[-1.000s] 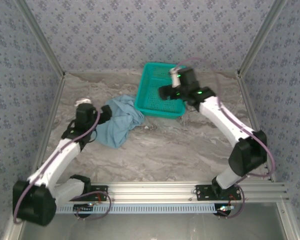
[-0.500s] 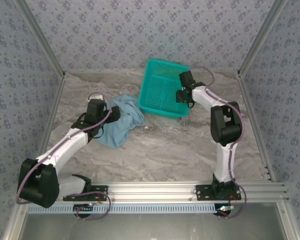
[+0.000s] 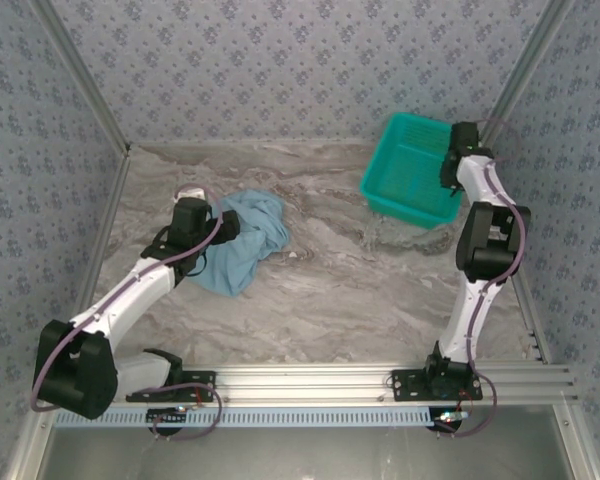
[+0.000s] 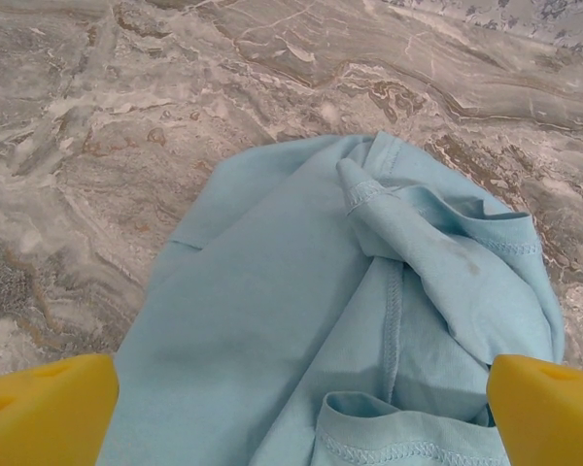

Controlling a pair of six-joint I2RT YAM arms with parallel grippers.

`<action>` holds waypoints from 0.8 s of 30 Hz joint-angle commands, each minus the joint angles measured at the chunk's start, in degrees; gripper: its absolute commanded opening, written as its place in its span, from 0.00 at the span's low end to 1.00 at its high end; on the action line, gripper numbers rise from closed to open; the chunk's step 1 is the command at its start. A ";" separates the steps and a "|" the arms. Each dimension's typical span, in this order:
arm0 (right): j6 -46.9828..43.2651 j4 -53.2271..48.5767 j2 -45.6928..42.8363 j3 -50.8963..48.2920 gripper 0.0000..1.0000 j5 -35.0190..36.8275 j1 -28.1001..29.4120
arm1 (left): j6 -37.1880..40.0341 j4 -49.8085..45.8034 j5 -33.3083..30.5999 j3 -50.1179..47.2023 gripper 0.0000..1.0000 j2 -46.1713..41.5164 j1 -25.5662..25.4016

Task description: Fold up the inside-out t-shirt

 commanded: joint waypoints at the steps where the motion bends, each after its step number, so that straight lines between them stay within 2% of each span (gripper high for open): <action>1: -2.45 -1.40 -2.07 2.67 0.61 7.29 1.73 | 0.72 0.92 0.10 -0.22 0.98 1.09 -0.27; 3: -3.21 1.11 -5.31 -0.51 0.69 5.49 4.49 | 0.72 1.10 -0.14 -0.31 0.98 1.28 -0.27; 7: -1.56 9.86 -12.84 -11.36 0.80 -5.77 12.79 | 0.17 1.51 -0.60 -0.07 0.98 2.14 -0.27; 10: 1.75 12.19 -11.18 -11.53 0.85 -12.71 19.93 | -0.14 1.43 0.34 0.59 0.98 2.96 -0.27; 14: 3.24 9.03 -3.39 -3.00 0.88 -9.88 23.76 | 0.03 0.63 1.11 1.54 0.98 2.93 -0.27; 20: 2.98 2.49 5.48 7.21 0.88 1.14 23.76 | 0.73 0.47 0.34 0.97 0.98 1.58 -0.27; 24: 1.25 -1.29 6.37 8.08 0.82 5.90 21.96 | 1.09 -0.05 -0.15 0.78 0.98 0.93 -0.27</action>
